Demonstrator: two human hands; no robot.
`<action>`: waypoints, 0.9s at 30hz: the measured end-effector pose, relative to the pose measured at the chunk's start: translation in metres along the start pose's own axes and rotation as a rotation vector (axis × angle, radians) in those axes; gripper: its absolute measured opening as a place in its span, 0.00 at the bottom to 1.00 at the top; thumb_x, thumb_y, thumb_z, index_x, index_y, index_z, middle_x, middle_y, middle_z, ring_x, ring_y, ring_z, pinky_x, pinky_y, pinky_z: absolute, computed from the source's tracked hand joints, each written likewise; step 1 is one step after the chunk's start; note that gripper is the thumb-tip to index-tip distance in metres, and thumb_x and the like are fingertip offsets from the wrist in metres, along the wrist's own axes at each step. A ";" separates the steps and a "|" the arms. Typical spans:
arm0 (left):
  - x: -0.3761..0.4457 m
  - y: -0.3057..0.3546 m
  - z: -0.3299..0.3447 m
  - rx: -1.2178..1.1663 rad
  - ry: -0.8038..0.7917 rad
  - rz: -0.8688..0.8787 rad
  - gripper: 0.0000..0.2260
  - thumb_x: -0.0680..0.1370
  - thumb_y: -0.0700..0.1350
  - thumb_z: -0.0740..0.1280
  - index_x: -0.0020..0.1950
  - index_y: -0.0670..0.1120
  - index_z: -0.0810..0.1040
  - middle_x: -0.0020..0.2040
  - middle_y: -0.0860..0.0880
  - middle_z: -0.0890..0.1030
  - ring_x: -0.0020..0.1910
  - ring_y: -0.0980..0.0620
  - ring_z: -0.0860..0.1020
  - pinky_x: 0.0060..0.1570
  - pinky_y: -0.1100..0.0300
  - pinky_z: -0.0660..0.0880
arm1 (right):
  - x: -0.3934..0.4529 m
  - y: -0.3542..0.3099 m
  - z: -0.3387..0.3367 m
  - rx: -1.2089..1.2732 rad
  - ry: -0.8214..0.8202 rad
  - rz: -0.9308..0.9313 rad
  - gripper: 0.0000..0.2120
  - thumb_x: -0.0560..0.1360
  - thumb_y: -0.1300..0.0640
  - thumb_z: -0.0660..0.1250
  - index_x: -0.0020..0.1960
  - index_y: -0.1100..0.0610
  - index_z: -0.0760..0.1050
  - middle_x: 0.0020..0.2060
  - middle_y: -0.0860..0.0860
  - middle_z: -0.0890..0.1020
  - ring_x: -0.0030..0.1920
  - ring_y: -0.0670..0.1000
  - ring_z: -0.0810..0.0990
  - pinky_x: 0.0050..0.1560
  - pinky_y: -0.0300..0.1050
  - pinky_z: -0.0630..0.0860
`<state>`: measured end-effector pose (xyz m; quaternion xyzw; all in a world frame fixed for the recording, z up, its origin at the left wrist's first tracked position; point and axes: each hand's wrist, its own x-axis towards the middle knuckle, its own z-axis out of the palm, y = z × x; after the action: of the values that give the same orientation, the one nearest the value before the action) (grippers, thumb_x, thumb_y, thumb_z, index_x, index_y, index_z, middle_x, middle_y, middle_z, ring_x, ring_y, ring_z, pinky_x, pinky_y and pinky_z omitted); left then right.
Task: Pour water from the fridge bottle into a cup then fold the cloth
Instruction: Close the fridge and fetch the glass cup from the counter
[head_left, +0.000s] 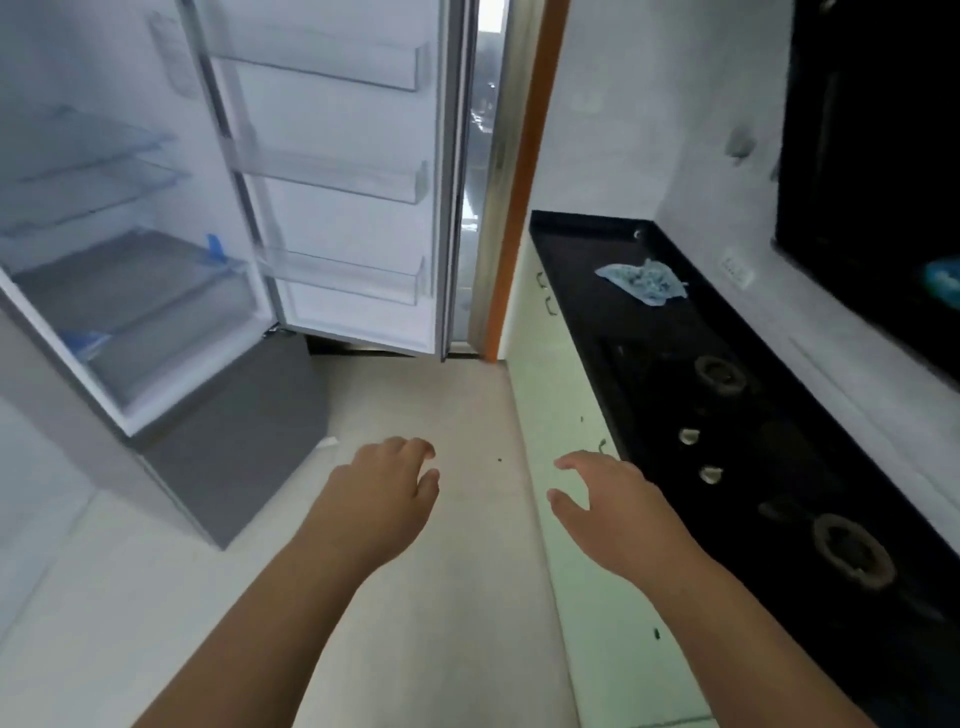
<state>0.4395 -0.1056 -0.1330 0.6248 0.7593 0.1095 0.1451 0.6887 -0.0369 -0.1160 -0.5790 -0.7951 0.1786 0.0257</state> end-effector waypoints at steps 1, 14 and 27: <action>0.010 -0.017 -0.009 0.007 0.005 -0.015 0.17 0.86 0.55 0.55 0.73 0.55 0.72 0.70 0.54 0.77 0.68 0.49 0.74 0.65 0.48 0.74 | 0.020 -0.016 0.000 -0.004 -0.005 -0.017 0.22 0.82 0.41 0.62 0.74 0.43 0.71 0.72 0.41 0.76 0.71 0.50 0.73 0.72 0.51 0.70; 0.230 -0.080 -0.146 0.269 0.237 -0.094 0.21 0.87 0.57 0.50 0.79 0.54 0.67 0.75 0.51 0.73 0.72 0.44 0.71 0.64 0.47 0.71 | 0.293 -0.139 -0.092 0.088 0.184 -0.249 0.18 0.85 0.41 0.55 0.67 0.45 0.78 0.61 0.46 0.82 0.60 0.53 0.81 0.64 0.57 0.77; 0.472 -0.057 -0.163 0.324 0.270 -0.189 0.23 0.88 0.52 0.49 0.84 0.51 0.58 0.81 0.49 0.66 0.78 0.43 0.66 0.69 0.43 0.69 | 0.550 -0.151 -0.148 0.029 0.140 -0.398 0.37 0.80 0.30 0.34 0.70 0.46 0.72 0.72 0.46 0.78 0.65 0.52 0.81 0.68 0.57 0.78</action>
<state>0.2452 0.3481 -0.0397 0.5457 0.8347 0.0548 -0.0502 0.4073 0.4721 -0.0221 -0.4212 -0.8874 0.1409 0.1237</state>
